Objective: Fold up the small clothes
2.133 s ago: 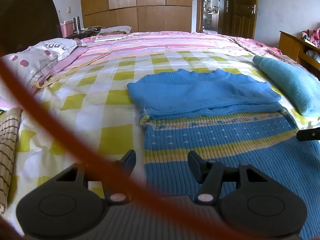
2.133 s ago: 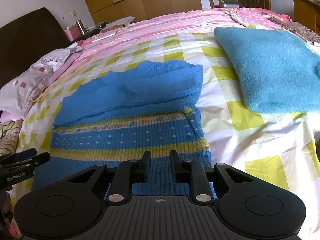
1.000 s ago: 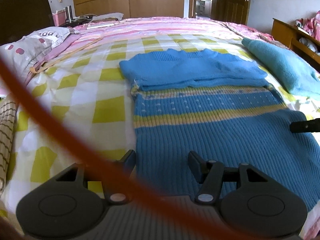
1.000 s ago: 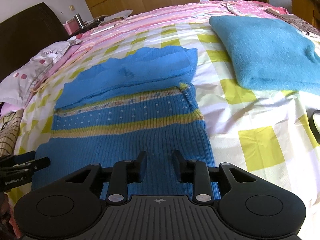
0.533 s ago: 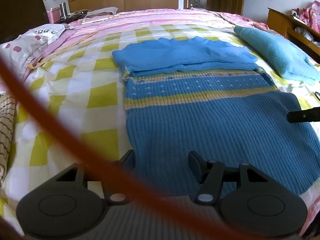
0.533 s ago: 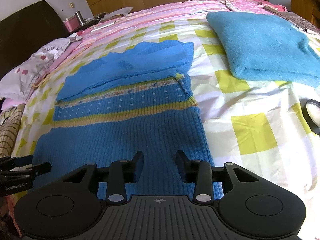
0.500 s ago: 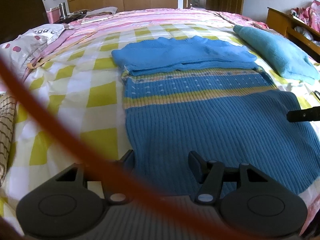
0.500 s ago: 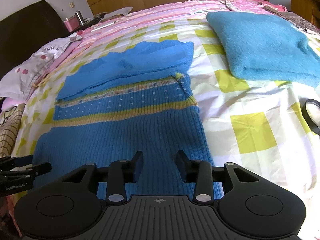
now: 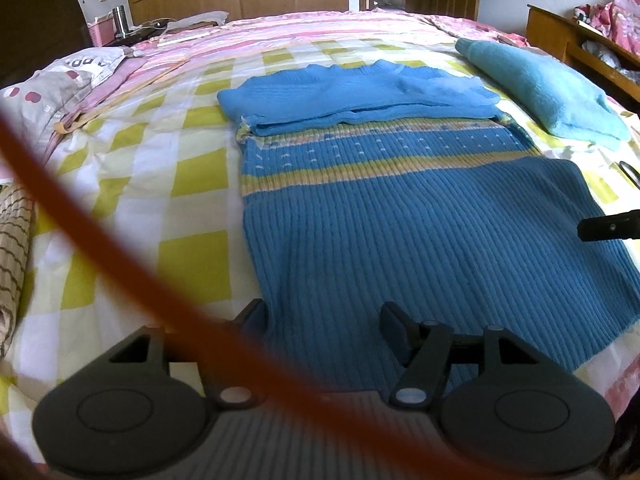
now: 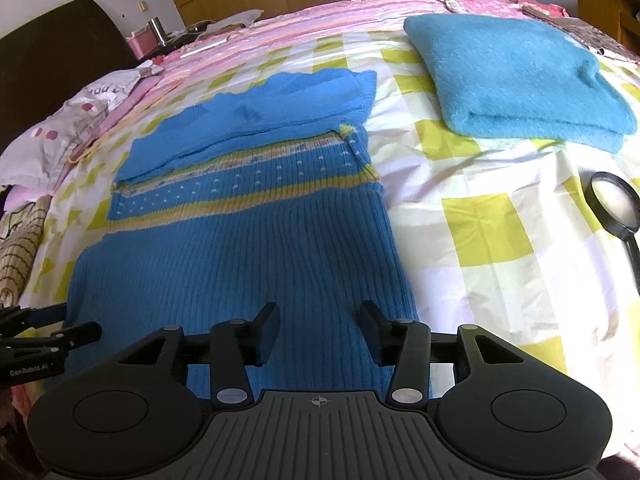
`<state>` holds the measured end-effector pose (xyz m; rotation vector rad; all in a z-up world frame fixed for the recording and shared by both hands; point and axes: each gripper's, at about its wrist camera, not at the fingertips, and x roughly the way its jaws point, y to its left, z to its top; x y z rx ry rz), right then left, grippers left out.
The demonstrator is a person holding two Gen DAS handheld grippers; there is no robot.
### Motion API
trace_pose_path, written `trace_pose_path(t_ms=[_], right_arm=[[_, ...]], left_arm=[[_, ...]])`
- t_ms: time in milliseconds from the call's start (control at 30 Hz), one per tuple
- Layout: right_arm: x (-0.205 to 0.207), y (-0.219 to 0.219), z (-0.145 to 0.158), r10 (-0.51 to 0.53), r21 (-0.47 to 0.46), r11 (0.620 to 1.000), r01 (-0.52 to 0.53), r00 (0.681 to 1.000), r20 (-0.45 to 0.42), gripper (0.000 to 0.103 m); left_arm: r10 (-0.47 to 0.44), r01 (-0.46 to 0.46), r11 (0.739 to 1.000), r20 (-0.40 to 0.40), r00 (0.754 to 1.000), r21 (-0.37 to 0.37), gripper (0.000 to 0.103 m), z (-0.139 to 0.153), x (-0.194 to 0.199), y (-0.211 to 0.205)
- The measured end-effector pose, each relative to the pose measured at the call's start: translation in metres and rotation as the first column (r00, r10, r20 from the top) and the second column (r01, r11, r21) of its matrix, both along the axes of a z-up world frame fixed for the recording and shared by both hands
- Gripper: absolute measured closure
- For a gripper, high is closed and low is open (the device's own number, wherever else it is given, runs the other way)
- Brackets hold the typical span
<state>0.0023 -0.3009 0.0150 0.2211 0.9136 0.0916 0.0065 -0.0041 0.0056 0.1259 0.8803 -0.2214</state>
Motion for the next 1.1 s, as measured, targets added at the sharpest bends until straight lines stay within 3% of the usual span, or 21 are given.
trace_pose_path(t_ms=[633, 900, 1100], right_arm=[[-0.032, -0.017, 0.000, -0.012, 0.000, 1.000, 0.012, 1.000, -0.003, 0.054], [-0.054, -0.026, 0.002, -0.028, -0.064, 0.998, 0.029, 1.000, 0.008, 0.053], [-0.055, -0.036, -0.008, -0.047, -0.015, 0.999, 0.046, 0.999, -0.026, 0.053]], left_arm=[[0.002, -0.003, 0.999, -0.040, 0.999, -0.037, 0.034, -0.006, -0.030, 0.001], [0.010, -0.012, 0.998, -0.041, 0.999, -0.062, 0.034, -0.005, -0.039, 0.005], [0.011, -0.013, 0.998, -0.029, 1.000, -0.065, 0.036, -0.006, -0.042, 0.005]])
